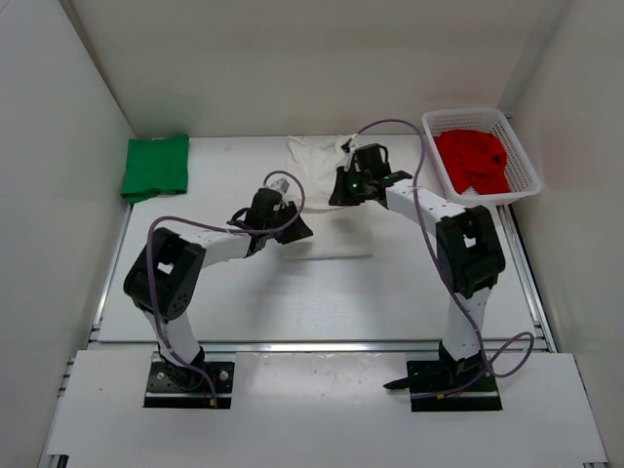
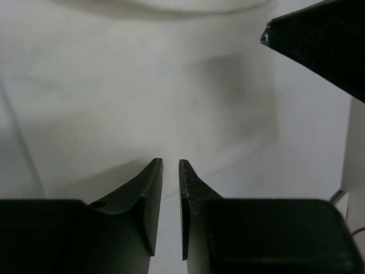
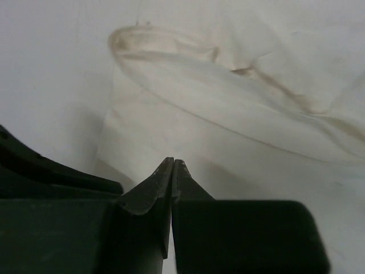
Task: Fold and stack the t-shirts
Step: Fold the folded rectangular tshirt in 1/3 of the way
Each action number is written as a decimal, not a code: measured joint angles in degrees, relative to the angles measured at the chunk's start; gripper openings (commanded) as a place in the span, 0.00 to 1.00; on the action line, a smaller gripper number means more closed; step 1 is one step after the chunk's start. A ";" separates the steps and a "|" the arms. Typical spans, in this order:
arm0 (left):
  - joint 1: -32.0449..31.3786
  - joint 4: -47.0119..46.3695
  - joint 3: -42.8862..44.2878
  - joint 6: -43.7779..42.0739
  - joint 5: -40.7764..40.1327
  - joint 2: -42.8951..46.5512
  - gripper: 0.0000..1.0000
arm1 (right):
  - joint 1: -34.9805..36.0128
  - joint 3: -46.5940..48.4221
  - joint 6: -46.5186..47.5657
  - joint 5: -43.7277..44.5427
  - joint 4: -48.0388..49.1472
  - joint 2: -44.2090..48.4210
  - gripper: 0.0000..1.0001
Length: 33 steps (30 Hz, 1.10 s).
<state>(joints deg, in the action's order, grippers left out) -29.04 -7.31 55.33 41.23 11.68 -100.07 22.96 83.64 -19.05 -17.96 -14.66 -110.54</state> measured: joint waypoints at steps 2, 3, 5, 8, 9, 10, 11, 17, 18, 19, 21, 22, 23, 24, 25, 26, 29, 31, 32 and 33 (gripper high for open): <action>-0.55 -0.42 -2.01 0.76 0.11 -2.23 0.27 | 2.78 1.42 0.20 -0.55 -0.46 -3.72 0.00; -0.48 -0.52 -2.64 1.05 0.09 -3.26 0.27 | 3.72 1.90 0.26 -0.66 -0.66 -5.35 0.00; -0.17 -1.29 -4.22 1.60 0.09 -4.35 0.27 | 4.85 2.86 0.74 -0.98 -1.70 -8.35 0.00; 0.35 -5.03 -6.86 2.51 0.59 -3.82 0.27 | 4.87 5.07 1.11 -0.94 -2.95 -12.41 0.00; 0.46 -6.03 -7.76 2.80 0.79 -3.56 0.26 | 4.66 5.73 1.14 -0.94 -3.08 -13.31 0.00; 0.55 -7.15 -8.70 2.95 0.85 -3.21 0.26 | 4.33 6.56 1.16 -0.83 -3.15 -14.25 0.00; 0.59 -8.00 -9.64 3.02 0.87 -2.80 0.26 | 3.93 7.67 1.11 -0.79 -3.19 -15.21 0.00; 0.81 -10.29 -14.01 2.91 0.90 -0.02 0.27 | 1.33 17.05 1.03 1.33 -2.95 -20.37 0.00; 0.83 -10.34 -14.36 2.84 0.90 0.35 0.27 | 0.79 19.34 0.94 1.75 -3.30 -21.38 0.00; 0.85 -10.10 -14.56 2.73 0.87 0.70 0.27 | 0.20 21.24 0.87 2.10 -3.39 -22.14 0.00; 0.85 -9.16 -14.62 2.54 0.87 1.46 0.28 | -0.94 23.47 0.83 2.47 -3.85 -22.47 0.00; 0.85 -8.81 -14.82 2.47 0.85 2.14 0.28 | -1.25 23.50 0.85 2.64 -3.93 -21.97 0.00; 0.83 -8.46 -15.08 2.40 0.83 3.02 0.29 | -1.64 22.29 0.92 2.99 -3.39 -20.74 0.00; 0.83 -7.93 -15.32 2.27 0.79 4.02 0.29 | -2.05 19.63 0.87 3.39 -2.69 -18.60 0.00; 0.79 -7.45 -15.47 2.12 0.74 5.07 0.29 | -2.32 15.58 0.81 3.76 -1.99 -15.69 0.00; 0.76 -7.19 -15.50 2.08 0.66 6.05 0.30 | -2.45 11.43 0.50 3.89 -1.57 -12.50 0.00; 0.76 -7.34 -15.52 2.08 0.44 8.28 0.29 | -2.93 -5.62 -2.12 2.97 2.84 0.24 0.00; 0.87 -7.91 -15.54 2.16 0.55 8.63 0.29 | -3.34 -16.13 -4.11 1.20 5.40 8.41 0.00; 0.98 -7.96 -15.54 2.21 0.57 8.52 0.30 | -3.82 -20.44 -5.18 0.22 7.85 11.28 0.00; 1.14 -8.00 -15.61 2.27 0.59 8.33 0.29 | -4.59 -24.41 -6.25 -0.72 10.12 13.55 0.00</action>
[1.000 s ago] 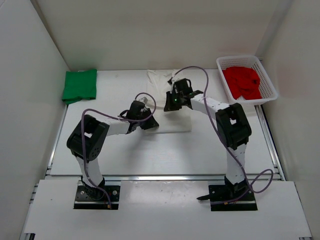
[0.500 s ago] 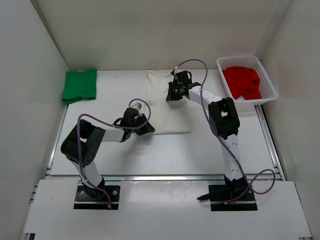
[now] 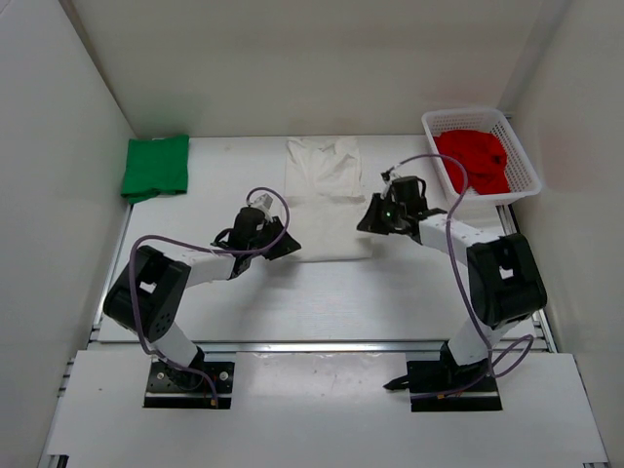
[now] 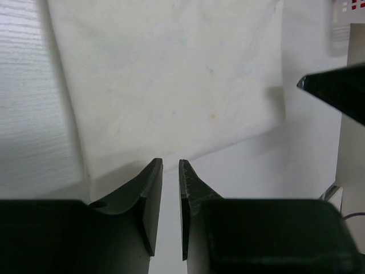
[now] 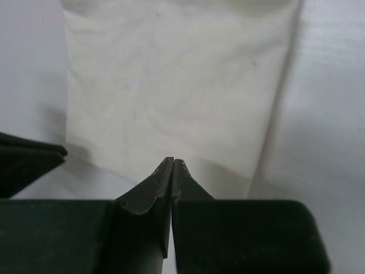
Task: Fold and stack the t-shirts
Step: Fold the folded rectangular tshirt in 1/3 of the way
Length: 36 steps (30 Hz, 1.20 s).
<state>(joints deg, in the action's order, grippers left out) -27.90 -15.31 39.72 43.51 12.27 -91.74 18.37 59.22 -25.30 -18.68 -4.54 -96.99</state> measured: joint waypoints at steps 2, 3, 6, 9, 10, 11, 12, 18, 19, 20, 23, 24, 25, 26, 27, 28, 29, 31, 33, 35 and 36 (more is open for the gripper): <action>0.46 -0.46 -0.31 0.13 0.42 -0.81 0.28 | -1.68 -5.99 -1.73 -1.49 3.08 2.16 0.00; 0.85 -0.81 -0.76 0.37 0.74 -1.42 0.28 | -2.38 -8.50 -2.36 -2.14 4.35 2.34 0.00; 2.14 -1.92 -3.56 1.18 1.64 -2.89 0.27 | -3.69 -14.40 -3.80 -2.51 6.05 2.25 0.00; 3.67 -4.52 -6.34 2.45 3.50 -2.93 0.28 | -4.28 -17.35 -5.16 -4.31 8.87 2.03 0.00; 4.11 -5.27 -6.95 2.69 3.89 -2.84 0.27 | -4.28 -18.08 -5.27 -4.61 9.99 2.16 0.00; 4.44 -5.84 -7.52 2.80 4.15 -2.56 0.27 | -4.28 -18.97 -5.42 -4.76 11.04 2.60 0.00; 4.74 -6.08 -8.11 2.86 4.28 -2.05 0.29 | -4.28 -19.91 -5.55 -4.76 11.63 3.30 0.00; 4.90 -3.65 -13.35 2.95 4.90 6.12 0.50 | -4.63 -28.20 -5.99 -4.96 12.37 12.76 0.31; 4.90 -2.67 -13.94 2.80 4.46 8.35 0.59 | -4.63 -29.75 -6.01 -4.90 12.28 15.19 0.37; 4.90 -2.01 -14.38 2.54 3.63 10.45 0.70 | -4.63 -31.17 -6.21 -4.96 12.37 17.46 0.41; 4.79 -0.98 -14.58 2.03 1.33 14.21 0.99 | -4.66 -34.12 -6.84 -5.64 13.11 21.05 0.45; 4.81 -0.66 -14.21 1.68 0.90 13.90 0.99 | -4.66 -34.29 -6.93 -5.92 13.22 20.83 0.45; 4.81 0.07 -13.46 1.49 0.35 12.70 0.99 | -4.66 -34.29 -7.10 -6.25 13.44 20.02 0.46; 4.79 0.61 -12.63 1.27 -0.20 10.88 0.98 | -4.66 -34.29 -7.34 -6.56 14.08 18.71 0.45; 4.81 0.70 -12.09 1.22 -0.33 9.35 0.99 | -4.66 -34.25 -7.74 -7.30 14.88 17.70 0.44; 4.90 0.02 -11.02 1.22 0.15 7.93 0.99 | -4.68 -33.92 -7.98 -7.82 15.67 16.85 0.43; 4.90 -0.42 -9.81 1.16 0.22 6.43 0.92 | -4.79 -33.44 -8.35 -8.28 16.65 15.69 0.41; 4.87 -1.18 -8.35 1.33 0.61 4.04 0.64 | -4.96 -32.57 -9.29 -9.09 18.49 13.40 0.41; 4.85 -1.62 -7.56 1.60 0.66 1.60 0.54 | -4.94 -31.67 -10.05 -9.86 20.33 11.30 0.40; 4.92 -2.49 -7.28 2.14 1.01 0.11 0.42 | -4.87 -30.75 -10.69 -10.16 21.62 9.57 0.41; 4.85 -2.82 -7.28 2.45 1.07 -0.50 0.40 | -4.79 -30.32 -10.95 -10.34 22.18 8.83 0.40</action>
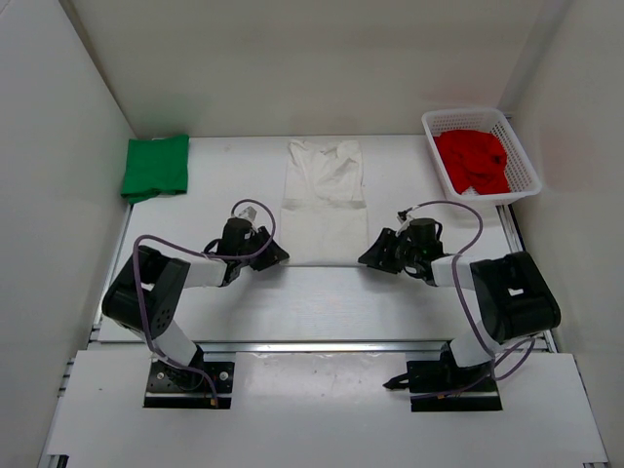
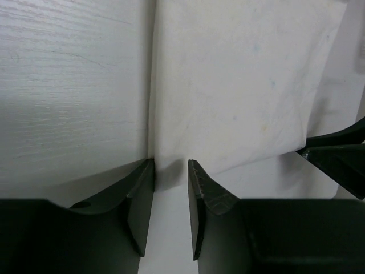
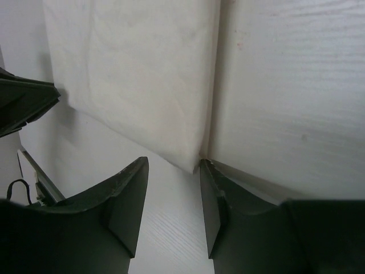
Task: Fold and stack the t-shirts
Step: Fold the folded rectangular tshirt in 1/3 of the way, then grab one side of the 2/3 rectangular tshirt with both arms
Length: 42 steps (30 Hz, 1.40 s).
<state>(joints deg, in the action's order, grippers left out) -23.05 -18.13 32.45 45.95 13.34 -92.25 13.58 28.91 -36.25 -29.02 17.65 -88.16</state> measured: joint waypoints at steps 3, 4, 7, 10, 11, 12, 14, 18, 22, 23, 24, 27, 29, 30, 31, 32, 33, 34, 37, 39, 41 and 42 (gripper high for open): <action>-0.17 -0.39 0.33 0.55 0.28 -1.07 0.31 | -0.02 0.74 -0.44 -0.17 1.11 -1.31 0.39; -0.26 -0.39 0.28 0.74 0.26 -1.18 0.25 | -0.07 0.83 -0.55 -0.20 1.44 -1.57 0.34; -0.31 0.07 0.15 1.07 -0.04 -1.29 0.12 | -0.57 1.01 -0.94 -0.42 2.05 -2.75 0.18; -0.35 0.09 0.15 1.20 0.02 -1.29 0.00 | -0.76 1.25 -1.22 -0.39 2.16 -3.87 0.06; -0.37 0.09 0.15 1.27 0.13 -1.27 0.00 | -0.83 1.25 -1.18 -0.35 2.12 -3.89 0.02; -0.44 0.13 0.13 1.27 0.22 -1.20 0.00 | -0.81 1.22 -1.18 -0.17 2.08 -3.87 0.00; -0.76 0.31 -0.07 1.16 0.20 -0.87 0.00 | -0.52 1.20 -1.25 0.31 1.88 -3.74 0.00; -2.25 1.70 -2.32 0.48 0.17 2.08 0.00 | 0.35 -1.01 -1.05 1.53 0.70 -0.33 0.00; -6.27 6.23 -9.07 -1.42 -1.36 11.78 0.00 | 4.72 -7.50 -0.87 3.61 -3.37 10.29 0.00; -8.63 8.26 -11.06 -1.88 -2.34 15.39 0.00 | 6.67 -9.57 -0.94 4.74 -4.87 13.92 0.00; -11.10 10.47 -12.96 -2.10 -2.64 19.23 0.00 | 9.09 -11.61 -1.27 5.77 -6.86 17.99 0.00; -15.91 19.56 -18.64 -1.79 -2.32 33.33 0.00 | 19.67 -16.02 -3.63 10.32 -15.76 31.28 0.00; -16.15 28.44 -19.82 -1.49 -2.34 43.80 0.00 | 26.84 -16.85 -6.21 13.40 -22.16 40.11 0.00; -15.54 32.39 -19.37 -1.44 -2.45 48.74 0.00 | 29.16 -16.90 -7.48 13.86 -24.92 44.24 0.00; -14.49 35.65 -18.27 -1.73 -2.43 52.39 0.00 | 29.73 -16.76 -8.09 14.10 -26.99 47.12 0.01; -12.85 38.34 -16.57 -2.19 -2.27 54.77 0.00 | 28.92 -16.22 -8.44 14.16 -29.22 49.42 0.00; -10.12 40.63 -13.94 -2.93 -1.25 56.02 0.00 | 26.80 -15.15 -8.17 13.73 -31.15 50.84 0.00; -7.87 41.40 -11.76 -3.61 -0.57 55.91 0.00 | 24.35 -13.57 -7.48 13.29 -32.46 50.93 0.00; -2.10 41.38 -3.19 -5.68 2.56 49.66 0.00 | 14.71 -5.03 -3.48 9.31 -33.53 44.30 0.00; -1.18 40.09 1.77 -6.86 2.67 43.78 0.00 | 9.64 2.49 -0.46 7.19 -32.83 37.40 0.00; -0.55 38.10 6.25 -7.87 2.45 37.33 0.00 | 6.03 8.41 1.97 5.81 -30.75 30.97 0.00; 0.13 36.76 8.46 -8.17 2.25 33.88 0.00 | 4.48 10.97 2.64 4.76 -29.90 28.15 0.00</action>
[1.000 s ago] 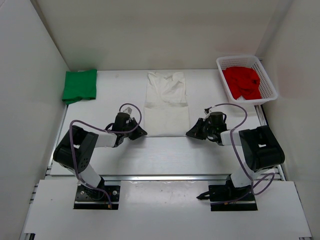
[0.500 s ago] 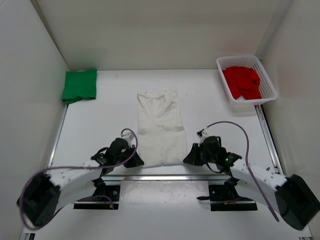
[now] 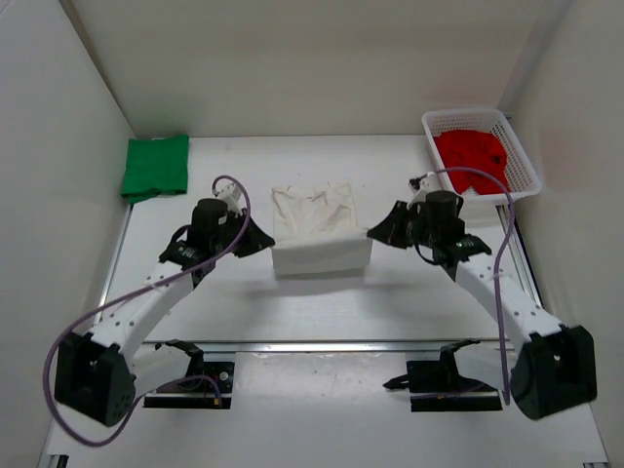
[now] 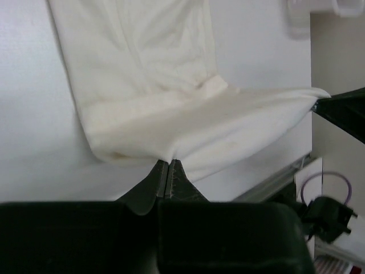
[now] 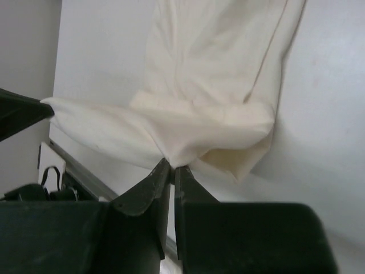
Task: Fold and stack the t-shirts
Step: Grab one side of the 2/3 rectangular tshirt with both arms
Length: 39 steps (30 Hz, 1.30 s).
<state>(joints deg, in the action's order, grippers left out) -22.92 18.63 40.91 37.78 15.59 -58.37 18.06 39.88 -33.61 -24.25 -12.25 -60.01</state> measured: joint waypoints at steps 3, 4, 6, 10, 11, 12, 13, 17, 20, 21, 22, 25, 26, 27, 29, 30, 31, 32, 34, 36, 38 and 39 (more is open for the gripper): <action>1.84 -3.61 5.88 -0.17 -1.11 -9.46 0.00 | -3.45 8.31 1.77 -2.16 3.13 -10.36 0.00; 2.25 -4.46 8.37 -0.28 -1.73 -13.05 0.00 | -4.13 11.19 2.25 -2.64 4.04 -14.21 0.00; 3.15 -6.03 12.81 -0.28 -3.02 -19.21 0.00 | -5.46 17.44 2.86 -4.04 5.64 -22.80 0.00; 6.29 -8.92 20.06 0.22 -4.33 -29.40 0.00 | -7.32 28.87 3.80 -6.62 5.40 -37.03 0.00; 6.82 -9.31 21.70 0.17 -4.79 -31.71 0.00 | -7.41 32.48 3.98 -7.17 5.03 -40.50 0.00; 7.23 -9.68 23.39 0.07 -5.44 -33.92 0.00 | -7.43 35.76 4.22 -7.69 4.79 -43.56 0.00; 7.56 -9.60 25.44 -0.09 -6.27 -36.46 0.00 | -7.56 39.69 4.46 -8.33 4.07 -47.01 0.00; 9.18 -11.61 32.37 -0.04 -7.28 -46.40 0.14 | -7.80 57.22 5.60 -9.33 1.18 -60.67 0.12; 10.75 -12.37 35.85 0.13 -6.82 -52.72 0.39 | -7.82 66.77 6.08 -9.25 -1.51 -68.28 0.38; 11.41 -12.39 36.70 0.13 -6.73 -54.31 0.60 | -7.93 68.81 6.23 -8.94 -2.38 -69.88 0.45; 12.24 -12.31 37.29 0.39 -6.60 -55.69 0.75 | -8.04 70.03 6.45 -8.63 -3.10 -70.93 0.49; 14.71 -12.96 36.65 1.40 -5.97 -55.84 0.94 | -8.13 70.93 7.13 -8.02 -5.38 -71.01 0.51; 15.30 -14.16 35.47 1.86 -5.79 -54.90 0.94 | -8.13 70.88 7.37 -7.69 -5.66 -70.55 0.51; 15.98 -15.02 34.10 2.12 -5.73 -53.59 0.95 | -8.13 70.38 7.58 -7.50 -5.62 -69.81 0.49; 16.65 -16.48 31.26 2.27 -5.62 -50.69 0.97 | -8.07 65.99 7.76 -7.02 -4.00 -66.10 0.47; 16.35 -17.25 29.79 2.21 -5.44 -49.16 0.98 | -8.04 61.94 7.67 -7.04 -3.06 -62.88 0.47; 15.72 -17.90 28.46 2.08 -5.40 -47.84 0.99 | -7.96 58.47 7.17 -6.99 -1.64 -60.00 0.47; 14.75 -19.21 26.67 2.01 -5.31 -46.56 0.98 | -7.87 54.58 6.62 -7.02 0.26 -56.96 0.46; 12.52 -21.97 22.05 1.99 -4.37 -44.22 0.94 | -7.54 45.79 4.87 -7.13 4.20 -49.72 0.46; 10.62 -24.22 17.94 2.36 -2.62 -43.60 0.90 | -7.04 38.53 3.34 -7.52 8.92 -43.69 0.46; 9.44 -25.09 14.78 2.80 -0.98 -44.61 0.86 | -6.49 33.29 1.88 -7.96 12.39 -39.34 0.46; 9.27 -25.14 13.97 3.02 -0.61 -45.62 0.84 | -6.21 31.12 1.40 -8.02 14.08 -37.75 0.46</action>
<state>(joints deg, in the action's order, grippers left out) -13.65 -6.50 54.87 40.80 14.98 -103.98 11.86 71.00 -32.21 -32.27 1.83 -97.76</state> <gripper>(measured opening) 0.872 0.463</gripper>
